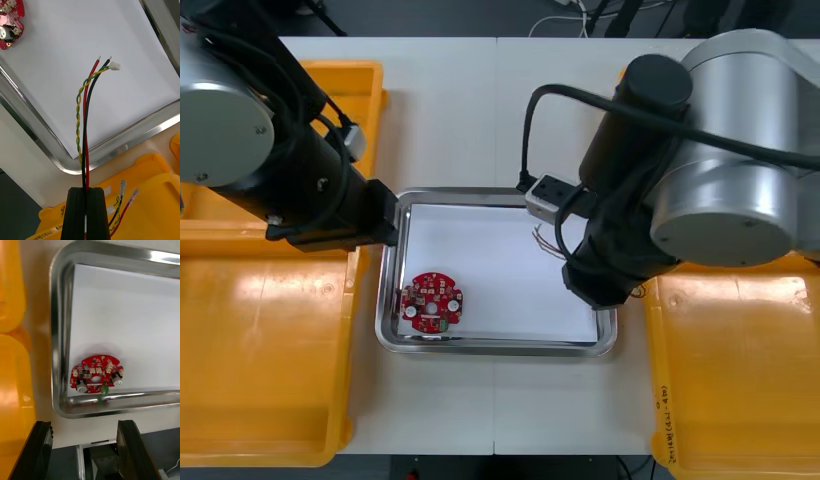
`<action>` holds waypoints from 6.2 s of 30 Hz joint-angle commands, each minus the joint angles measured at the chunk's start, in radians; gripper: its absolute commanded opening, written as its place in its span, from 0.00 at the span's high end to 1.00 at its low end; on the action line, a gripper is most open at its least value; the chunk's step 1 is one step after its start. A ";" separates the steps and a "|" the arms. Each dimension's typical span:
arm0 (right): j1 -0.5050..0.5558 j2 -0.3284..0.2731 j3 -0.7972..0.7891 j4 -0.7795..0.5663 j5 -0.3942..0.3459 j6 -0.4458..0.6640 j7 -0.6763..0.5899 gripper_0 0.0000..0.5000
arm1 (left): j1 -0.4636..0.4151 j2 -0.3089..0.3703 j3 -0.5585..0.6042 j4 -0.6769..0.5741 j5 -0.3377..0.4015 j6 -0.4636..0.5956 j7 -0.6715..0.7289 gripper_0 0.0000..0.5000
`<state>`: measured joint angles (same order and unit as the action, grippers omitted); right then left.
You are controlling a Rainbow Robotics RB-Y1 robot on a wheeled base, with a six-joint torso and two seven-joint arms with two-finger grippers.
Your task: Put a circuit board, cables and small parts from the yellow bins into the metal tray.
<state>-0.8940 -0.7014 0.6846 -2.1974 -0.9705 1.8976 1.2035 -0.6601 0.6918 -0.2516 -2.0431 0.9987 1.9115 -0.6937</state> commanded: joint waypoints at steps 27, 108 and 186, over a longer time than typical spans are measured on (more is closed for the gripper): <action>-0.051 0.140 0.190 0.229 0.136 -0.173 0.338 1.00 | -0.181 0.186 0.209 0.408 -0.100 0.008 -0.517 0.00; -0.048 0.109 0.217 0.280 0.181 -0.181 0.487 0.00 | -0.256 0.028 0.117 1.163 -0.313 -0.793 -0.900 0.00; -0.247 0.088 -0.740 1.067 0.578 0.022 0.246 0.00 | -0.190 0.018 0.083 1.193 -0.316 -0.914 -0.940 1.00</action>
<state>-1.0507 -0.6425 0.0278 -1.1653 -0.4309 1.9155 1.4732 -0.8590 0.7111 -0.1610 -0.8396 0.6829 1.0100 -1.5417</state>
